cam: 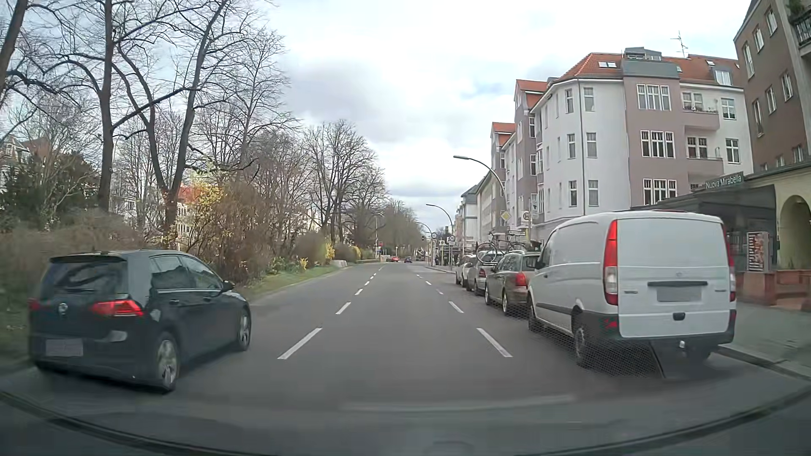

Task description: Follow the waypoints while adhering to traffic rules and regulations

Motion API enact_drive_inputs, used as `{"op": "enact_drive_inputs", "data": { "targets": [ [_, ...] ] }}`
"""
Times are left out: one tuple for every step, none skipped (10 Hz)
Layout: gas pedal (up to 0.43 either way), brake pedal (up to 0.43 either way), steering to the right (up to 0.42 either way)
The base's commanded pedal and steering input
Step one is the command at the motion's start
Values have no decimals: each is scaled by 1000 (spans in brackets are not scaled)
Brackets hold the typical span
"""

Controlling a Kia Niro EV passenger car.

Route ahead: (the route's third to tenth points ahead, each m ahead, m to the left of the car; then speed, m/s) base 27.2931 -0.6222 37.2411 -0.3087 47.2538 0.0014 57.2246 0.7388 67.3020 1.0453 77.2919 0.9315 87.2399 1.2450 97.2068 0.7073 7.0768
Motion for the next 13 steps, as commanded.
{"op": "enact_drive_inputs", "data": {
  "targets": [
    [0, 0, -1],
    [0, 0, 0],
    [0, 0, 0],
    [0, 0, 0],
    [8, 0, -3],
    [20, 0, -4],
    [20, 0, -4],
    [20, 0, -4],
    [20, 0, -4],
    [20, 0, -4],
    [39, 0, -4],
    [47, 0, -4],
    [47, 0, -4]
  ]
}}
